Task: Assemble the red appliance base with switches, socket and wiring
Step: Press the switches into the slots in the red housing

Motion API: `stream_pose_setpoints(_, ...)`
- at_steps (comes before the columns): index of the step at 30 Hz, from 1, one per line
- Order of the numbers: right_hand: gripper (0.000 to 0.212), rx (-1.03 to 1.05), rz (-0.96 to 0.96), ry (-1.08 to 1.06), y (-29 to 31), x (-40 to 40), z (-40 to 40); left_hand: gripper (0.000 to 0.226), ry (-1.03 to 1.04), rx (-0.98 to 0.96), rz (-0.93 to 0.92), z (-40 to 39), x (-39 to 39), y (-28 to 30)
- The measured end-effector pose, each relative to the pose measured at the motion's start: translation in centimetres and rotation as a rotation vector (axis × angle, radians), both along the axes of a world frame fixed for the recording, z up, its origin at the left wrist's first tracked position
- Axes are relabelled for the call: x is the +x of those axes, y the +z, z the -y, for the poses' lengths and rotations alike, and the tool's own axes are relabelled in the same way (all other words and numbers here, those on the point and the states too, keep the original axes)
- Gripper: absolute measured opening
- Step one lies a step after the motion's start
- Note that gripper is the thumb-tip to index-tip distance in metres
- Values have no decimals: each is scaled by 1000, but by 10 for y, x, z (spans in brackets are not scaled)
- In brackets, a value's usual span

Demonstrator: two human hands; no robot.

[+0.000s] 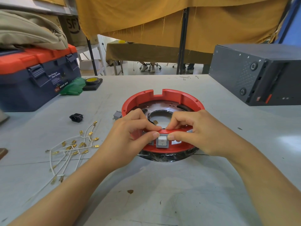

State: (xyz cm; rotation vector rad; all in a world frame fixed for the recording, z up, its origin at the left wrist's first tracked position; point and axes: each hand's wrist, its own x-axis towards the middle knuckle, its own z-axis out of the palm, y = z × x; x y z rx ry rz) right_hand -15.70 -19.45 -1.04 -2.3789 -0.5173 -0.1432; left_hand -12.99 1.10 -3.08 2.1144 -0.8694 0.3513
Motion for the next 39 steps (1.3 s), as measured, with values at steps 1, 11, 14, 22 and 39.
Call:
stream_pose_setpoints(1,4,-10,-1,-1,0,0,0,15,-2,-2,-3,0,0,0)
stream_pose_setpoints(11,30,-159,31,-56,-4,-4,-3,33,-5,133,66,-9,-3,-6)
stream_pose_setpoints(14,33,-193,59,-70,-4,-4,-5,38,16,157,101,-7,-3,-7)
stream_pose_setpoints(22,32,-207,72,-91,-4,-4,-8,31,56,171,97,-3,-4,-7)
stream_pose_setpoints(39,17,-98,-14,-64,-2,-2,-1,19,2,-39,-4,0,-5,-3)
